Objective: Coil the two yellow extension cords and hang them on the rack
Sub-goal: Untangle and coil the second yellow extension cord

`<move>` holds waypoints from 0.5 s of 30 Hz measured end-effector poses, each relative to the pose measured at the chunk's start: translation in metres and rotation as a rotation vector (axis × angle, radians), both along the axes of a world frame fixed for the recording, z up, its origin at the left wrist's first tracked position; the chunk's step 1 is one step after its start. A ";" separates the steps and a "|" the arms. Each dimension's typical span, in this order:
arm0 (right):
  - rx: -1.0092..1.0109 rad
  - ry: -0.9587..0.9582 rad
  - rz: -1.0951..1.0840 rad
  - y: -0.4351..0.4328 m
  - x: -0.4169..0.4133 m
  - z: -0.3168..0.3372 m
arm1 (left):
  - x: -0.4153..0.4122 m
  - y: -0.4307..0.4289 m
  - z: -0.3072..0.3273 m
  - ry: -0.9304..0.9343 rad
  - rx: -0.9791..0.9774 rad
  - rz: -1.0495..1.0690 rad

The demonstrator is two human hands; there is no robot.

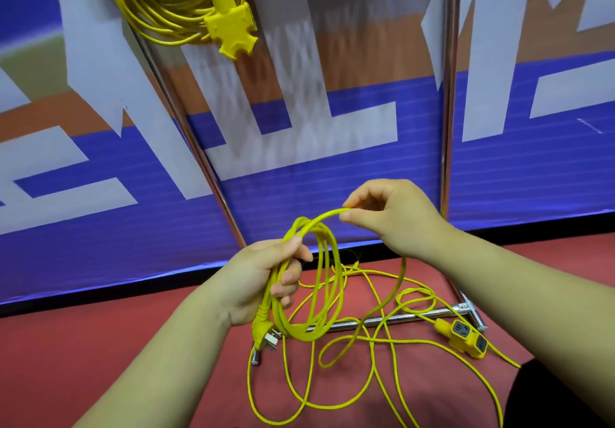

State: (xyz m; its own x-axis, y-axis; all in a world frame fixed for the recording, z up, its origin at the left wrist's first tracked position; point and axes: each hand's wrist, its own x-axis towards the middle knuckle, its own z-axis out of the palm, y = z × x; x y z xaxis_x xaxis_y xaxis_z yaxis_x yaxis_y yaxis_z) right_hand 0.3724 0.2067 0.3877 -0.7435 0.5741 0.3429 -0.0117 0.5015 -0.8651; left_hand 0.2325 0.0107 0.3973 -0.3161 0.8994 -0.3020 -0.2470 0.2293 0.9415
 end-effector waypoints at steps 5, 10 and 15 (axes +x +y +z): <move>0.010 -0.004 -0.014 0.001 -0.003 -0.002 | 0.006 0.000 -0.001 0.033 -0.023 -0.123; 0.146 -0.132 0.039 0.008 -0.001 -0.001 | 0.011 0.003 -0.002 0.133 -0.036 -0.070; 0.266 -0.313 0.175 0.013 0.010 -0.001 | 0.010 0.009 -0.001 0.192 -0.017 0.117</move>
State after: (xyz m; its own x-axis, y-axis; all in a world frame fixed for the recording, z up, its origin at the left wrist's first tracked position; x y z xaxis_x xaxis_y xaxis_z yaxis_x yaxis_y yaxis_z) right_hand 0.3822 0.2194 0.3865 -0.9131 0.3529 0.2041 0.1260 0.7206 -0.6818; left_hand 0.2427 0.0200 0.3961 -0.4715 0.8483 -0.2411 -0.0893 0.2261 0.9700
